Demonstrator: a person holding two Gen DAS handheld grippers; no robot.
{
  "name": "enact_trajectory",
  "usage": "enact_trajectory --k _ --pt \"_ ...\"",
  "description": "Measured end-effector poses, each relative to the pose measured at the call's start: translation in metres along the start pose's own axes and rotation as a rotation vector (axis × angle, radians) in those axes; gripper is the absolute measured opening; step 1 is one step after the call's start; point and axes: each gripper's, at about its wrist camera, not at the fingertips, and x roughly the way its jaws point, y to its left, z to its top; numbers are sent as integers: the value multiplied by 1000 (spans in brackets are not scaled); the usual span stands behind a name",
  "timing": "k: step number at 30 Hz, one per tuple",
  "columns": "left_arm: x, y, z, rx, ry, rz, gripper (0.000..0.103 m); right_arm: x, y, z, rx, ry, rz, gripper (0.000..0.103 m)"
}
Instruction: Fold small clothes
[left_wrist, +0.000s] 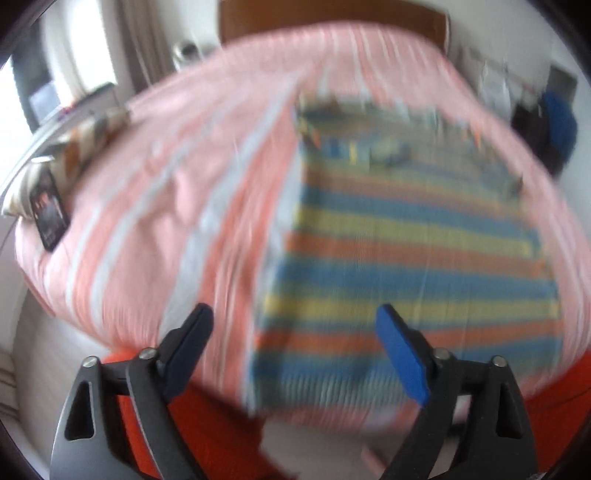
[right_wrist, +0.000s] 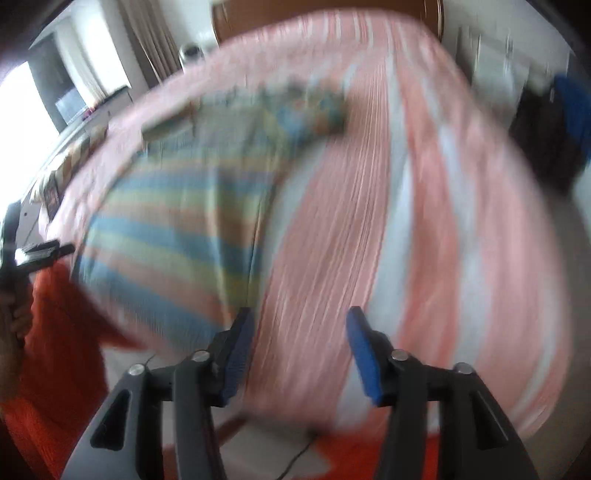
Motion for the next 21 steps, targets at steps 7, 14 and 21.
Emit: enact_trajectory --k 7,14,21 --pt "25 -1 -21 -51 -70 76 93 81 61 138 -323 -51 7 75" --pt "37 13 -30 -90 -15 83 93 201 42 168 -209 43 37 5" --pt "50 13 -28 -108 19 49 93 97 -134 172 226 -171 -183 2"
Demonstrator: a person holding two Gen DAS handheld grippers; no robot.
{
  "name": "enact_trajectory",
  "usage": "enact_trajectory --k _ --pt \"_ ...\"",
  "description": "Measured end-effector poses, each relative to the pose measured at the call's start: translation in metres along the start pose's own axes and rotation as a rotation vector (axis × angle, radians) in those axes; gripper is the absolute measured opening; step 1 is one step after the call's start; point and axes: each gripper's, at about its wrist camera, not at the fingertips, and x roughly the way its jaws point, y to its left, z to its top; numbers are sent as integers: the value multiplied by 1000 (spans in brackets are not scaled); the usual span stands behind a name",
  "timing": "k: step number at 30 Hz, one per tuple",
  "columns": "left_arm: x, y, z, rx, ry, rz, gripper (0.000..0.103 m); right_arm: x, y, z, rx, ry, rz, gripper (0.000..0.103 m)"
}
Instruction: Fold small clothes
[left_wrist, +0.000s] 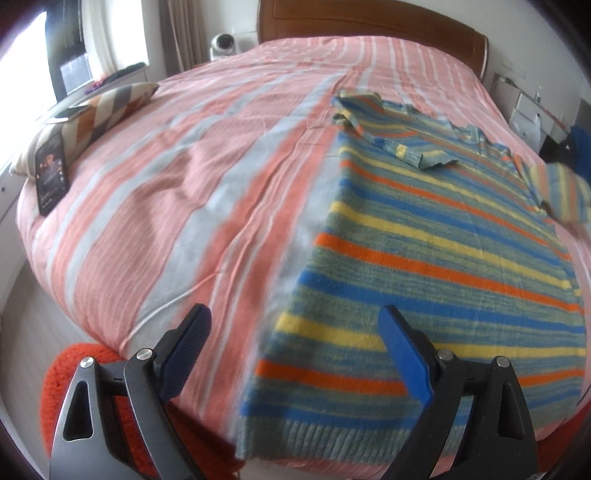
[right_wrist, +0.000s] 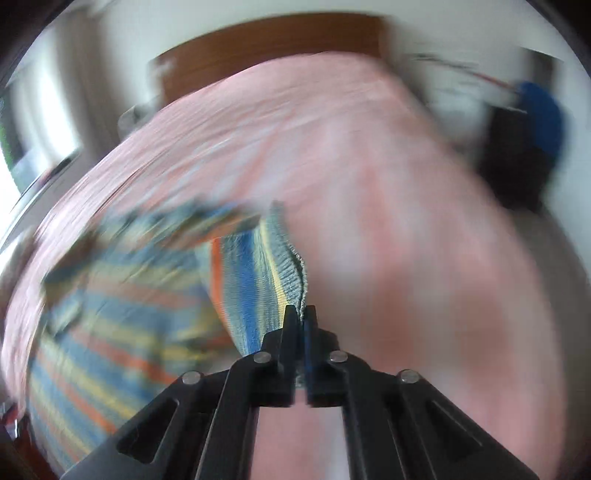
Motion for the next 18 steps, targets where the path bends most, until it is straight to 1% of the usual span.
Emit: enact_trajectory --k 3,5,7,10,12,13,15,18 --pt "2 -9 -2 28 3 10 93 -15 -76 2 106 -1 -119 2" --pt "1 -13 -4 48 -2 20 93 -14 -101 -6 150 27 -120 2" --pt "1 -16 -6 66 -2 29 93 -5 -112 -19 178 66 -107 2" --pt "2 -18 -8 79 3 39 93 12 -113 -40 195 111 -111 2" --pt "1 -16 -8 79 2 39 93 19 -123 -58 245 131 -116 1" --pt "2 -17 -8 79 3 39 93 21 -128 -66 273 131 -112 1" --pt "2 -16 -9 77 7 37 93 24 -130 -72 301 119 -98 1" --pt "3 -16 -8 78 8 34 93 22 -131 -74 301 117 -98 1"
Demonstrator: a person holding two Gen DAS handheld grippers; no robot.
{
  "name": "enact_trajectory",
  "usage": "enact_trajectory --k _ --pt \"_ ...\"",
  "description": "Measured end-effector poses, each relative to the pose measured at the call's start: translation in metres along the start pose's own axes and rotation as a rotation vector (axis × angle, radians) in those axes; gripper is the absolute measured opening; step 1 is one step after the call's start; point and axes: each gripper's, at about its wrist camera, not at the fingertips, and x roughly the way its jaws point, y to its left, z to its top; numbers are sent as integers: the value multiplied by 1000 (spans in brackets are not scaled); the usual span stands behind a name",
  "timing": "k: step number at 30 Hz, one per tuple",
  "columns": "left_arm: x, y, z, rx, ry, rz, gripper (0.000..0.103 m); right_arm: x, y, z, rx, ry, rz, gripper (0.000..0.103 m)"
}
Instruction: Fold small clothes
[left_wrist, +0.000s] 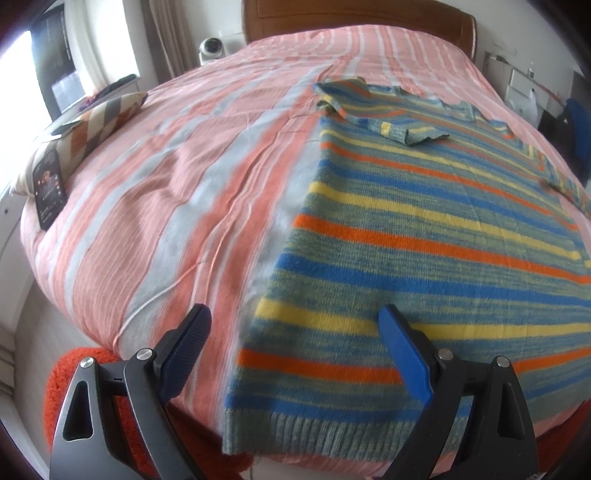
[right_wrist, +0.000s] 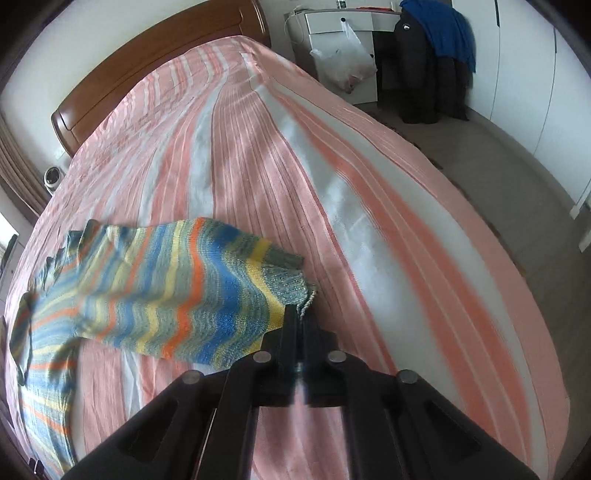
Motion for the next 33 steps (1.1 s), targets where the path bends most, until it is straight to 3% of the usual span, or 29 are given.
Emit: enact_trajectory --k 8,11,13,14,15,20,25,33 --pt "2 0 -1 2 15 -23 93 -4 -15 3 72 24 45 2" --pt "3 -1 -1 2 17 -22 94 -19 -18 6 64 -3 14 14" --pt "4 -2 -1 3 19 -22 94 -30 -13 12 49 -35 52 27" --pt "4 -3 -2 6 18 -20 94 -35 -9 17 38 -48 57 42" --pt "3 -3 -2 10 15 -18 94 -36 -7 22 38 -51 54 50" --pt "3 -2 -3 8 20 -21 95 -27 -14 36 125 -16 111 50" --pt "5 -2 -2 5 26 -25 96 -24 -25 30 181 9 212 50" --pt "6 -4 -2 9 22 -16 97 -22 -50 40 280 2 278 50"
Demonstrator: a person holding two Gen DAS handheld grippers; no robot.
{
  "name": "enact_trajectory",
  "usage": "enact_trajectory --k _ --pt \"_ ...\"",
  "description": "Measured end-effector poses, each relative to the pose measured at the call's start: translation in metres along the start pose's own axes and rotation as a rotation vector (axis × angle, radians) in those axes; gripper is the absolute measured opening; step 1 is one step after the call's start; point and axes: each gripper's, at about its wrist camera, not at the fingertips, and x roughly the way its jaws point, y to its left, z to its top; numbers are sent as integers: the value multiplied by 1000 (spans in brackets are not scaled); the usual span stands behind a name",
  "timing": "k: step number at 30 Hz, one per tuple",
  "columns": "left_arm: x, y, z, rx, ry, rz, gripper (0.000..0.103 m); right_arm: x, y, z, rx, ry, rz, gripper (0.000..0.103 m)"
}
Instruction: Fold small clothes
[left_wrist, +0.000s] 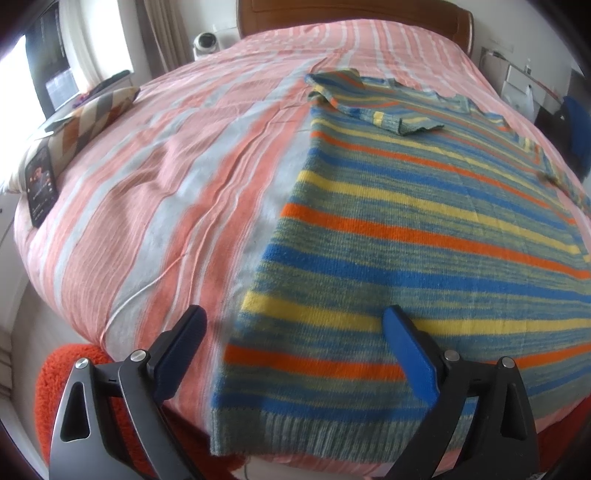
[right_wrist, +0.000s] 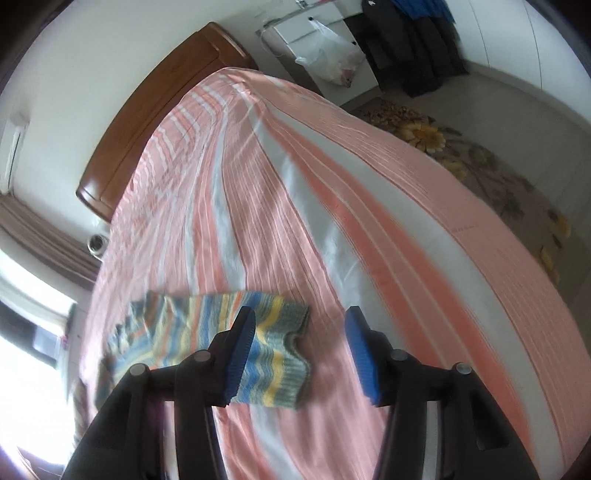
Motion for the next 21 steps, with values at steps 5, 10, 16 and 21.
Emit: enact_trajectory --k 5,10,16,21 --pt "-1 -4 -1 18 -12 24 97 32 -1 6 53 111 79 48" --pt "1 -4 -1 23 -13 33 99 69 -13 5 160 203 95 30" --pt "2 -3 0 20 -10 29 100 52 19 8 -58 8 -137 0" --pt "3 -3 0 22 -11 31 101 52 12 4 -107 -8 -234 0"
